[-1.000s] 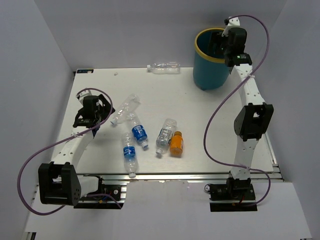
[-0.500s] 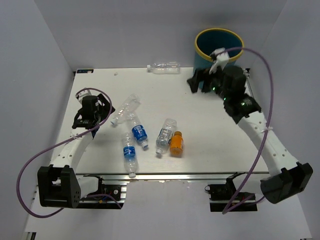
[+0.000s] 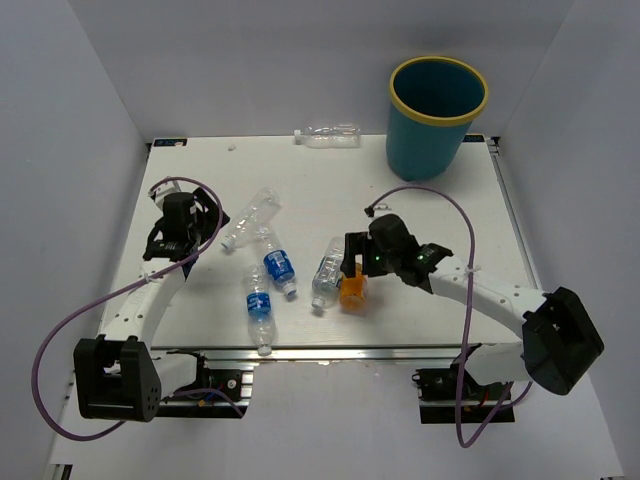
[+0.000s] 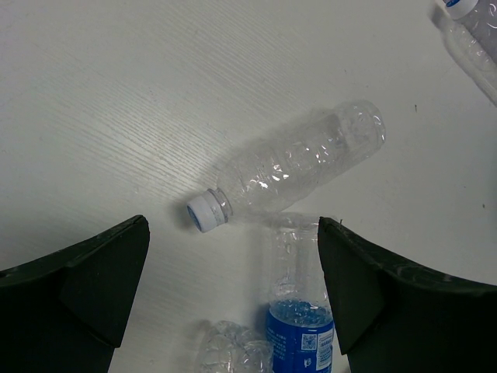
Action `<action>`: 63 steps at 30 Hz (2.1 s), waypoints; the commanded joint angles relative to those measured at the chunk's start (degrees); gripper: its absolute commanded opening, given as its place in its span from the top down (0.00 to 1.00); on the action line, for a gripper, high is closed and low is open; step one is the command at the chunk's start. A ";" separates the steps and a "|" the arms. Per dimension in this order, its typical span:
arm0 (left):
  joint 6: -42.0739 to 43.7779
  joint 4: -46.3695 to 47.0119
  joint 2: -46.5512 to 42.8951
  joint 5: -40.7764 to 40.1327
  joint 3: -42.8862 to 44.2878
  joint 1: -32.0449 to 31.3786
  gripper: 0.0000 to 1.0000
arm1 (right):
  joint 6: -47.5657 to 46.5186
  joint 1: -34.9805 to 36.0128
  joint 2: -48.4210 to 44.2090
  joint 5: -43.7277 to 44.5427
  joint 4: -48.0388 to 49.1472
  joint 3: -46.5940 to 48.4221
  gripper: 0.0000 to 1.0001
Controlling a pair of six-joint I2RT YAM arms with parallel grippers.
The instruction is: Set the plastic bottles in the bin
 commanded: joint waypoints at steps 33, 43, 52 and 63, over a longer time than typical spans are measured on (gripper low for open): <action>-0.40 -1.25 0.41 -2.83 0.89 0.15 0.02 | -19.31 -18.65 3.57 24.95 18.89 29.03 0.80; -0.40 -0.73 -0.12 -3.90 0.63 0.15 0.02 | -25.40 -30.35 44.02 15.27 0.00 88.50 0.11; 0.13 -1.61 -1.61 -3.89 0.71 0.15 0.02 | -23.30 -30.53 32.52 5.80 2.75 79.11 0.11; -0.75 -2.04 -1.17 -4.51 0.71 0.15 0.02 | -18.03 -10.08 4.77 5.32 5.44 28.21 0.11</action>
